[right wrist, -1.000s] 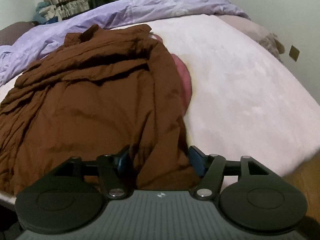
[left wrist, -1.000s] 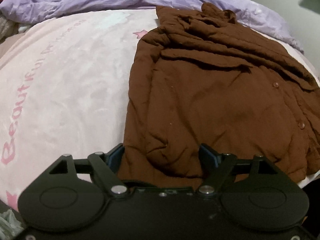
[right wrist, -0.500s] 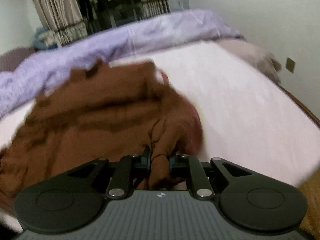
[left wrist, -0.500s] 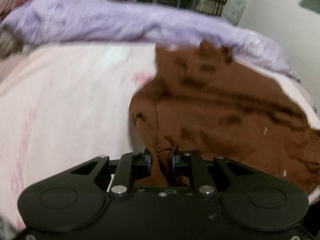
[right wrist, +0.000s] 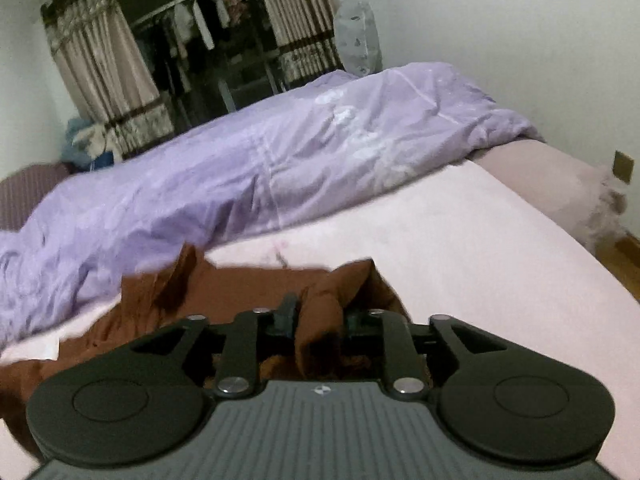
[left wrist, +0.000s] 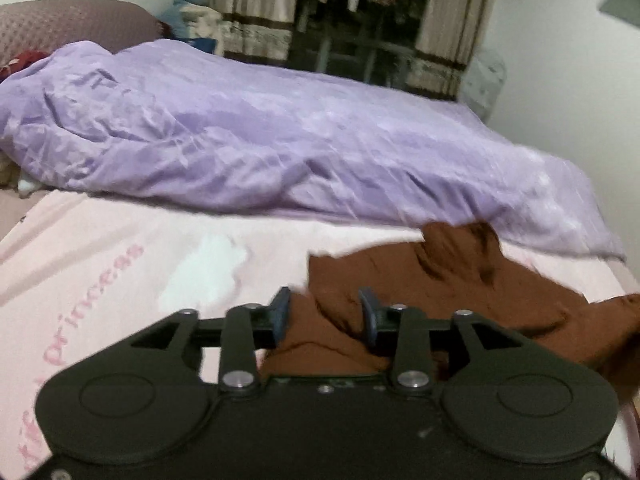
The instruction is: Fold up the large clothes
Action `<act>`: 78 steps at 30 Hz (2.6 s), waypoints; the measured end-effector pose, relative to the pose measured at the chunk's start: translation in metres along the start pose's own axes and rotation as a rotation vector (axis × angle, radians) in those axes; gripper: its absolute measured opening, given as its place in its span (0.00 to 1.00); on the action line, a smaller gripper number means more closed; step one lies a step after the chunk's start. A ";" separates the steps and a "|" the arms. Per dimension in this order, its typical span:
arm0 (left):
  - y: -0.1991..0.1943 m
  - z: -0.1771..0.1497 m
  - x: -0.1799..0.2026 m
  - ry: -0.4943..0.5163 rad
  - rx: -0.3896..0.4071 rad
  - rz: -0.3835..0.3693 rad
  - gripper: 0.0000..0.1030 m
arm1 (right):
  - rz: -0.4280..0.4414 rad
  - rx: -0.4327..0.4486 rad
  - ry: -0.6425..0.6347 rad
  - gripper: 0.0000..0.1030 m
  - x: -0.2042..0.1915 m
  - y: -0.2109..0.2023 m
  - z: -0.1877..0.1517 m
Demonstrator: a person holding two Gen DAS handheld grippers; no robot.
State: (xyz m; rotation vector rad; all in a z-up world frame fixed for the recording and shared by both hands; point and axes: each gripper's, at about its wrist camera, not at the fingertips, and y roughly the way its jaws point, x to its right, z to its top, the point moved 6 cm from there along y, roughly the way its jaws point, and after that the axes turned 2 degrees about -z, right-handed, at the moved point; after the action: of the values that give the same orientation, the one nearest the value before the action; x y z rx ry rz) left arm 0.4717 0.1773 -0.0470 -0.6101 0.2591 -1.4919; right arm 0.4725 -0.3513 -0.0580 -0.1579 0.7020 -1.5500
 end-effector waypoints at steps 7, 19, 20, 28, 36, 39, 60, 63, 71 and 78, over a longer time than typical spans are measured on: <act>0.020 -0.001 -0.021 -0.045 0.015 0.037 0.63 | 0.073 -0.040 0.044 0.49 0.010 0.044 -0.015; 0.016 0.015 -0.033 -0.079 0.110 0.055 0.78 | 0.033 0.171 0.255 0.81 0.073 0.010 0.031; 0.016 0.015 -0.031 -0.066 0.107 0.056 0.79 | 0.033 0.173 0.230 0.81 0.072 0.009 0.031; 0.025 -0.001 -0.023 0.007 0.102 0.064 0.98 | 0.025 0.035 -0.022 0.83 0.034 0.041 0.000; 0.020 0.000 -0.046 -0.098 0.158 0.118 1.00 | -0.014 0.001 -0.116 0.83 0.020 0.055 -0.017; 0.022 0.001 -0.052 -0.129 0.150 0.101 1.00 | -0.014 -0.003 -0.116 0.83 0.018 0.057 -0.018; 0.091 -0.039 -0.002 0.081 -0.067 -0.109 0.66 | 0.021 -0.033 -0.158 0.43 0.013 0.087 -0.033; 0.092 -0.036 0.001 0.067 -0.059 -0.116 0.08 | 0.015 0.067 -0.197 0.07 0.004 0.076 -0.029; 0.062 0.005 -0.004 0.044 0.175 -0.068 0.07 | -0.034 0.316 -0.214 0.06 -0.023 0.036 0.024; 0.151 -0.046 -0.021 -0.023 -0.048 -0.036 0.12 | -0.170 0.020 -0.245 0.07 -0.009 0.149 -0.033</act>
State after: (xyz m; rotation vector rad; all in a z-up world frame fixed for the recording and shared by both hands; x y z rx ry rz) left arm 0.5740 0.1828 -0.1683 -0.6736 0.2678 -1.5159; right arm 0.5847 -0.3241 -0.1586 -0.3937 0.4892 -1.6638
